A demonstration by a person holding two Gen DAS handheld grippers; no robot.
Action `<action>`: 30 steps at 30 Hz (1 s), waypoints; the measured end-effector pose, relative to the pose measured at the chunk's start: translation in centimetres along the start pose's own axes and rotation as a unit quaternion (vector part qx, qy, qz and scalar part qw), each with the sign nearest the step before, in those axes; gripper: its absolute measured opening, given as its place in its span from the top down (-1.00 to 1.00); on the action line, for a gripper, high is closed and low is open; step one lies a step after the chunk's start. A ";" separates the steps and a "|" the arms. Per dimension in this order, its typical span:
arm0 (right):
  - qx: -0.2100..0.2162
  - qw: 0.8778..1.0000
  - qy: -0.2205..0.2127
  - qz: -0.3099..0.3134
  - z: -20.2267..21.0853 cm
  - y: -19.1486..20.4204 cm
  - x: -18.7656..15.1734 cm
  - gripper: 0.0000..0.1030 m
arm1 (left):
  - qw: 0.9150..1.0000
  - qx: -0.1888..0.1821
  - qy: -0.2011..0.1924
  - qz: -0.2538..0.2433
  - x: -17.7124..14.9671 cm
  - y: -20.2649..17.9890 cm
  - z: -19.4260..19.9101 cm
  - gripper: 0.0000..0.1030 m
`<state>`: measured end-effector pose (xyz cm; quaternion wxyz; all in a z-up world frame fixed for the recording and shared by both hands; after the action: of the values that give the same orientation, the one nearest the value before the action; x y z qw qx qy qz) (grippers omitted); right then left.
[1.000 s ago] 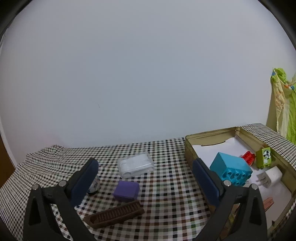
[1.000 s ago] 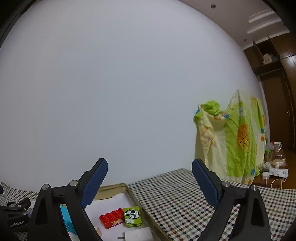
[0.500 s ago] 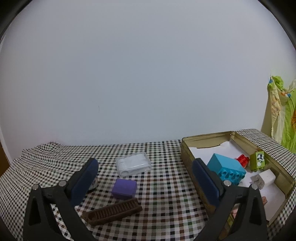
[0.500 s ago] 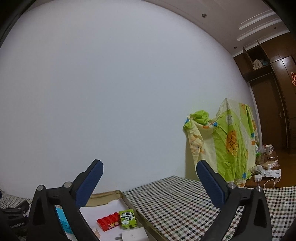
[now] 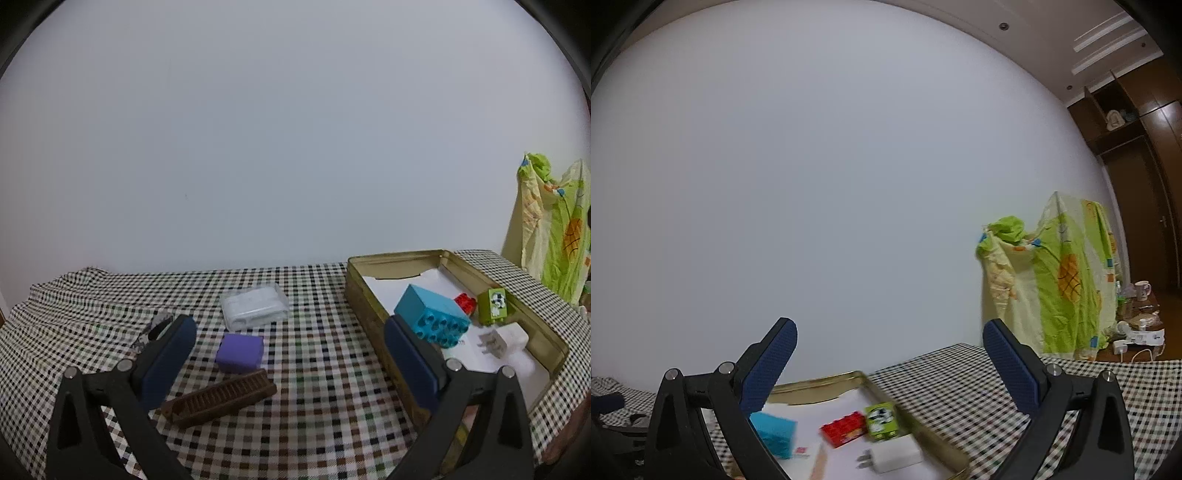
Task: Organize rigid objects
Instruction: 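Withdraw both tools from the tin toward the comb and pouch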
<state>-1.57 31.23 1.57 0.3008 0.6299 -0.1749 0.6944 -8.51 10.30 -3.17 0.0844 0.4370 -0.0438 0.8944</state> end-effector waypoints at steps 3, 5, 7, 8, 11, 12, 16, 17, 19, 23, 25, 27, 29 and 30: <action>0.018 1.000 0.013 0.000 0.2 1.5 -0.6 -0.99 | 1.000 -0.006 0.010 0.003 -0.2 1.2 -0.3 -0.99; 0.026 0.999 0.021 0.000 0.3 2.7 -0.9 -0.99 | 1.000 0.010 0.012 0.002 -0.2 2.6 -0.3 -0.99; 0.039 0.998 0.039 0.000 0.0 4.0 -1.5 -0.99 | 1.000 0.023 0.012 -0.003 0.0 4.1 -0.4 -0.99; 0.047 0.998 0.051 0.001 -0.2 4.7 -1.8 -0.99 | 0.999 0.031 0.012 -0.007 0.1 5.2 -0.5 -0.99; 0.064 0.995 0.075 0.002 -0.6 6.6 -2.6 -0.99 | 0.999 0.041 0.015 -0.003 0.2 7.9 -0.7 -0.99; 0.071 0.994 0.081 0.003 -0.6 7.4 -2.9 -0.99 | 0.999 0.045 0.017 0.003 0.3 9.0 -0.8 -0.99; 0.089 0.991 0.100 0.015 -0.4 9.7 -3.7 -0.99 | 0.997 0.071 0.022 0.036 0.4 13.6 -1.0 -0.99; 0.096 0.989 0.107 0.017 -0.4 10.4 -4.0 -0.99 | 0.996 0.079 0.022 0.040 0.4 14.5 -1.0 -0.99; 0.108 0.986 0.123 0.020 -0.4 11.7 -4.5 -0.99 | 0.994 0.093 0.022 0.045 0.3 15.9 -1.2 -0.99; 0.124 0.979 0.157 0.036 -0.6 14.3 -5.7 -0.98 | 0.991 0.116 0.030 0.061 0.3 18.8 -1.6 -0.99; 0.131 0.973 0.181 0.052 -0.9 15.9 -6.7 -0.98 | 0.989 0.119 0.038 0.072 0.2 20.0 -1.9 -0.99; 0.136 0.966 0.206 0.073 -1.2 17.7 -7.6 -0.98 | 0.989 0.120 0.042 0.079 0.3 20.8 -2.2 -0.99; 0.140 0.961 0.221 0.092 -1.2 19.3 -8.3 -0.98 | 0.988 0.126 0.042 0.078 0.4 21.5 -2.4 -0.99; 0.140 0.959 0.225 0.099 -1.2 20.0 -8.6 -0.98 | 0.988 0.128 0.043 0.076 0.4 21.6 -2.5 -0.99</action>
<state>-15.01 15.09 -4.32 0.1708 0.4727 -0.0647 0.8621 -14.76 -10.51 -4.48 -0.0390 0.4011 0.0414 0.9143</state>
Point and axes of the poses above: each gripper's, at about its wrist camera, not at the fingertips, and z roughly against the way its jaws point, y to its left, x to its top, the point moved 8 cm from there along -z, roughly the way its jaws point, and after that the axes turned 15 degrees about y, right-handed, at the moved point
